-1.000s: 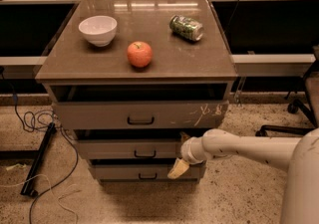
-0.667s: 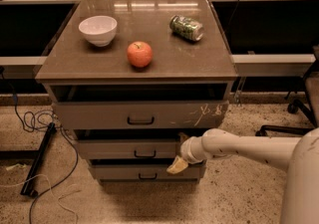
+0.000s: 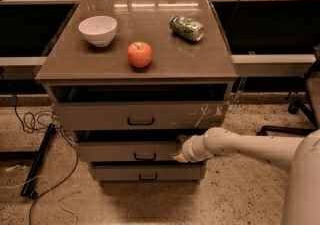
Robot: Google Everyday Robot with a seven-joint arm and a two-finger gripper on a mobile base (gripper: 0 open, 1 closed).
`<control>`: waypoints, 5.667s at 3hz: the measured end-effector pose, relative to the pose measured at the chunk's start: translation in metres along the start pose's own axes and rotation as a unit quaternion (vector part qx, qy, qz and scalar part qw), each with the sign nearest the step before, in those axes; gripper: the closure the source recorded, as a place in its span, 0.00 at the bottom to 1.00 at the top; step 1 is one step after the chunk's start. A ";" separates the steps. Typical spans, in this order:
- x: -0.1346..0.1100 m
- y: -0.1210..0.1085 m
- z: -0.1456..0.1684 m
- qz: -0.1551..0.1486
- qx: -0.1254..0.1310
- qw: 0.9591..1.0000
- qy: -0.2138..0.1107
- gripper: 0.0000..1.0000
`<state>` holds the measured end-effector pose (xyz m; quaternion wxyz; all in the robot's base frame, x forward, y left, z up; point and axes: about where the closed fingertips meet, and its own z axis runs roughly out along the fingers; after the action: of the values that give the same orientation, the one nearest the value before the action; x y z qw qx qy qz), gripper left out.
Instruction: Open middle drawer
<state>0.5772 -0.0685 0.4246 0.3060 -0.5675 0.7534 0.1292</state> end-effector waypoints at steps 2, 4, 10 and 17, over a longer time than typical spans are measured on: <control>-0.007 -0.004 -0.009 0.000 0.000 1.000 0.000 1.00; -0.015 -0.003 -0.020 -0.002 0.013 1.000 -0.008 0.84; 0.004 0.021 -0.012 0.004 0.009 1.000 -0.024 0.72; 0.001 0.030 -0.027 0.004 0.008 1.000 -0.024 0.31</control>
Offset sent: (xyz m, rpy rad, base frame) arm -0.1939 -0.1003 0.0521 0.0145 0.0213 -0.0885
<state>0.5404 -0.0743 0.4405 0.3278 -0.5584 0.7495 0.1379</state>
